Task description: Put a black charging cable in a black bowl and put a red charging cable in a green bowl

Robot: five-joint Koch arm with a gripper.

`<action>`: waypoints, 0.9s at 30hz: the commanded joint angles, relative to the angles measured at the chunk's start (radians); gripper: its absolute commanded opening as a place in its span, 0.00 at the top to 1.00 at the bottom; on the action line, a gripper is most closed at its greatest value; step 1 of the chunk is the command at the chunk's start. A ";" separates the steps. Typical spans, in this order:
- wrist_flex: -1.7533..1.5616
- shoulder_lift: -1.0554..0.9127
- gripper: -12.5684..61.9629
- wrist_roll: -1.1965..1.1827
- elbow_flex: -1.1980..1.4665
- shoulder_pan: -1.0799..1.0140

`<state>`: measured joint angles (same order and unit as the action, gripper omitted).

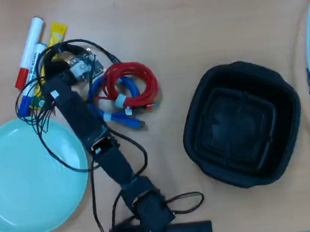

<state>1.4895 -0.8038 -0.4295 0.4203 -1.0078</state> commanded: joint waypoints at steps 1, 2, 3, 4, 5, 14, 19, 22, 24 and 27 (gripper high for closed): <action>-0.080 0.008 0.25 0.049 -0.071 0.023; -0.089 0.020 0.25 0.051 -0.072 0.026; -0.098 0.026 0.25 0.051 -0.071 0.029; -0.107 0.029 0.25 0.049 -0.071 0.031; -0.118 0.032 0.25 0.044 -0.071 0.032; -0.239 0.100 0.25 0.015 -0.069 0.031; -0.239 0.130 0.25 0.034 -0.067 0.026; -0.156 0.130 0.25 0.077 -0.054 0.000; -0.097 0.130 0.25 0.112 -0.067 -0.031; -0.091 0.132 0.25 0.120 -0.069 -0.040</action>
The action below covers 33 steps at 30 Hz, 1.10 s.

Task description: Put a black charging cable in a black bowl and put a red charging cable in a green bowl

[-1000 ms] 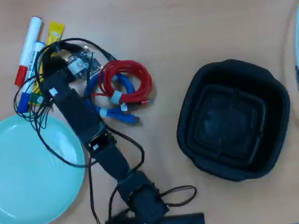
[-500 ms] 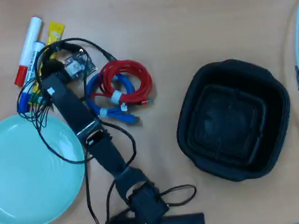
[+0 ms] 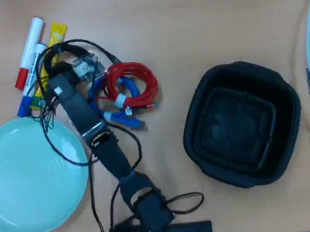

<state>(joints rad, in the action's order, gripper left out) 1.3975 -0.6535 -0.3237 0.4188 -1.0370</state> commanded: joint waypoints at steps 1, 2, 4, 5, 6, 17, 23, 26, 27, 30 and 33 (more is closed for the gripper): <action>0.000 -0.018 0.25 0.014 -0.067 -0.012; -0.008 -0.018 0.25 0.014 -0.067 -0.012; -0.029 -0.011 0.26 0.012 -0.066 -0.014; -0.034 0.000 0.25 0.012 -0.066 -0.014; -0.038 0.012 0.25 0.012 -0.067 -0.014; -0.081 0.089 0.25 0.015 -0.067 -0.026; -0.072 0.121 0.25 0.006 -0.063 -0.069; -0.081 0.138 0.25 0.005 -0.066 -0.072; -0.087 0.138 0.25 0.006 -0.069 -0.069; -0.135 0.135 0.25 0.000 -0.083 -0.032; -0.152 0.138 0.26 0.000 -0.084 -0.012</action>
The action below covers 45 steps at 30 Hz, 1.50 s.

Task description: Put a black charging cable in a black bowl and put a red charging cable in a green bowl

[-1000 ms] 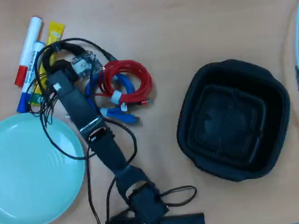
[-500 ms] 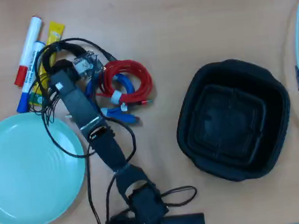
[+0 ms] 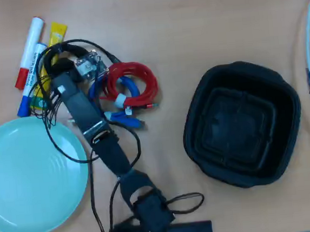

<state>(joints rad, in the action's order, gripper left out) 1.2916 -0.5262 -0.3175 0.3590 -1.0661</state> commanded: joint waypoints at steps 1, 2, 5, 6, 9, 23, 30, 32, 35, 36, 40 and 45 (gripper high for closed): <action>-0.046 0.014 0.27 -0.006 -0.025 0.018; -0.043 0.015 0.28 -0.006 -0.023 0.021; -0.037 0.014 0.35 -0.011 -0.023 0.037; -0.037 0.014 0.39 -0.011 -0.023 0.038; -0.037 0.015 0.55 -0.018 -0.021 0.049; 0.072 0.014 0.92 -0.132 -0.020 0.057; 0.187 -0.117 0.92 -0.120 -0.023 0.064; 0.204 -0.166 0.92 -0.100 -0.025 0.074; 0.204 -0.249 0.92 -0.060 -0.026 0.078; 0.204 -0.276 0.92 -0.046 -0.026 0.078; 0.192 -0.370 0.92 0.020 -0.028 0.103; 0.133 -0.453 0.92 0.097 -0.031 0.144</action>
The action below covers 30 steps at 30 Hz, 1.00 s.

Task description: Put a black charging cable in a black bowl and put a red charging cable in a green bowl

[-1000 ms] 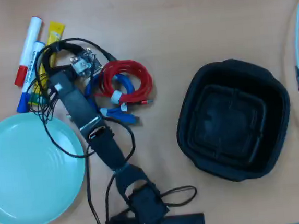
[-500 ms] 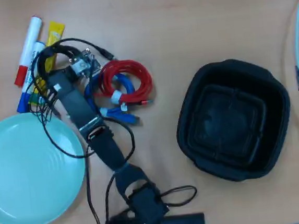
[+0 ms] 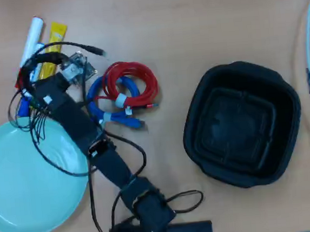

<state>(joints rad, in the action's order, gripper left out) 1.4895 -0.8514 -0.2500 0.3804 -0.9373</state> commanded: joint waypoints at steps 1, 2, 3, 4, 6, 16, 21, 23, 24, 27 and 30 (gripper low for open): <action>-0.067 -0.144 0.92 0.038 -0.052 0.017; -0.067 -0.167 0.92 0.044 -0.052 0.018; -0.067 -0.189 0.92 0.048 -0.051 0.020; -0.067 -0.210 0.92 0.046 -0.051 0.020; -0.058 -0.249 0.92 0.048 -0.049 0.020; 0.043 -0.423 0.92 0.055 -0.035 -0.031; 0.049 -0.468 0.92 0.044 -0.035 -0.141; 0.055 -0.497 0.92 0.040 -0.031 -0.199; 0.066 -0.509 0.92 0.040 -0.032 -0.229; 0.117 -0.554 0.92 0.040 -0.031 -0.319; 0.169 -0.611 0.92 0.043 -0.031 -0.422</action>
<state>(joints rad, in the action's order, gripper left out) 1.6567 -1.3668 -0.2056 0.3804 -1.3100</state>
